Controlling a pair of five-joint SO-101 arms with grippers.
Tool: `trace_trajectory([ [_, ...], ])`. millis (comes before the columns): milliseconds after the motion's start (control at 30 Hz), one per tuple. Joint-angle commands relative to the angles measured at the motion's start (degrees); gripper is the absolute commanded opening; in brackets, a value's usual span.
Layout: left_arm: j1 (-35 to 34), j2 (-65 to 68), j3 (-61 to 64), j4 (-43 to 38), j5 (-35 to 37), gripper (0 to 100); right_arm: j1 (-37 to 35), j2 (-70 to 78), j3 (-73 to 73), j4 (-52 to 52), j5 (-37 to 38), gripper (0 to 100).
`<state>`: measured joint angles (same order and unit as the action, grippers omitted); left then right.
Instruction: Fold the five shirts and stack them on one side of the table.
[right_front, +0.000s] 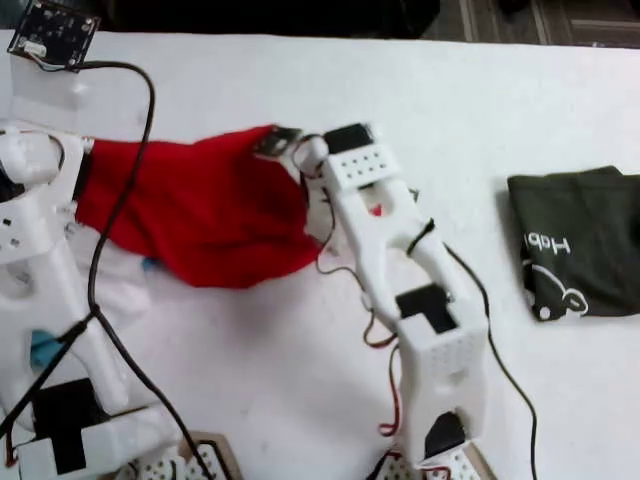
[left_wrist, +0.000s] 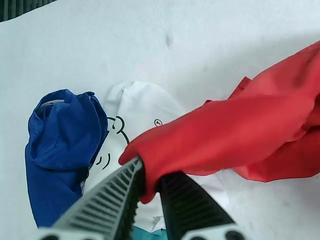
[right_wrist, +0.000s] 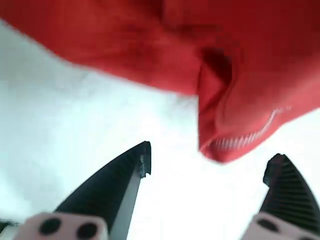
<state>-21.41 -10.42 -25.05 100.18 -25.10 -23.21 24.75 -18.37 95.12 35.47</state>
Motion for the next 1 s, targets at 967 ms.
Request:
trace_trajectory([
  [967, 0.22, -1.98, -0.26, -0.35, 0.26, 2, -9.63, 4.53, -5.54, -11.91, -3.08, 36.2],
])
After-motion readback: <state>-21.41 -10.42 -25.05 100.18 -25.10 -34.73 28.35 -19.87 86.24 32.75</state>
